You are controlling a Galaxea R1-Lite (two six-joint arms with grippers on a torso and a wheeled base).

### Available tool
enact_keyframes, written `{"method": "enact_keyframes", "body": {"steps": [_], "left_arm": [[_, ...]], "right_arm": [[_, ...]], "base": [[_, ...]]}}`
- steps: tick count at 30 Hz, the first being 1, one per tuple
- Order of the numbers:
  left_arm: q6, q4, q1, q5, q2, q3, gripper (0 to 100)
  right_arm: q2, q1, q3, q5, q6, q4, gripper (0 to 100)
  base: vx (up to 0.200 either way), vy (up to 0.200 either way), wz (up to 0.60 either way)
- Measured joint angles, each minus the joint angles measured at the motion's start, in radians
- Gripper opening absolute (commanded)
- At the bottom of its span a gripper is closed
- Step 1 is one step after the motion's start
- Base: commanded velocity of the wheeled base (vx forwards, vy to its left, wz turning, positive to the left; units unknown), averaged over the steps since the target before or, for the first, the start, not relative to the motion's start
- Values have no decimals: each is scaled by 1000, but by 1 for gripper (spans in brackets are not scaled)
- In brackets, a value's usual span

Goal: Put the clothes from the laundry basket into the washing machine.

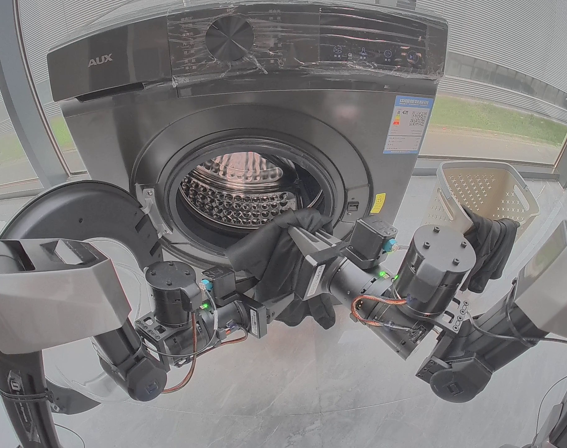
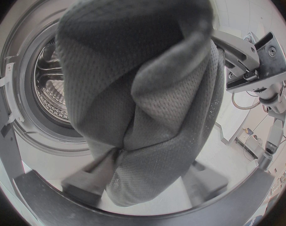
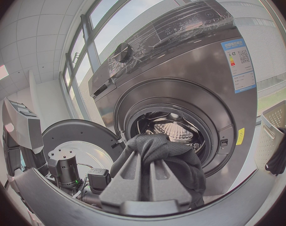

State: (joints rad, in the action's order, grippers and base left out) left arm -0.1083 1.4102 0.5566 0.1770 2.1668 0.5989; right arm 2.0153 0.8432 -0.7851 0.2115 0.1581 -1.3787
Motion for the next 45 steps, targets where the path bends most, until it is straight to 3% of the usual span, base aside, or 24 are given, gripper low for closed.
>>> {"method": "enact_keyframes", "body": {"steps": [14, 15, 27, 34, 45], "left_arm": [[0, 134, 68, -6, -43, -118, 0], [1, 139, 72, -7, -49, -131, 0], [5, 143, 122, -2, -206, -254, 0], [-1, 143, 63, -3, -272, -244, 0], [-15, 142, 46, -29, -300, -213, 0]], "right_arm": [[18, -13, 4, 13, 3, 1, 0], [20, -15, 6, 14, 5, 1, 100], [31, -70, 61, 27, 8, 23, 100], [21, -96, 146, 28, 1, 37, 100], [5, -113, 210, 23, -1, 64, 100]], "base": [[0, 0, 0], [0, 0, 0], [0, 0, 0], [0, 0, 0], [0, 0, 0]]}}
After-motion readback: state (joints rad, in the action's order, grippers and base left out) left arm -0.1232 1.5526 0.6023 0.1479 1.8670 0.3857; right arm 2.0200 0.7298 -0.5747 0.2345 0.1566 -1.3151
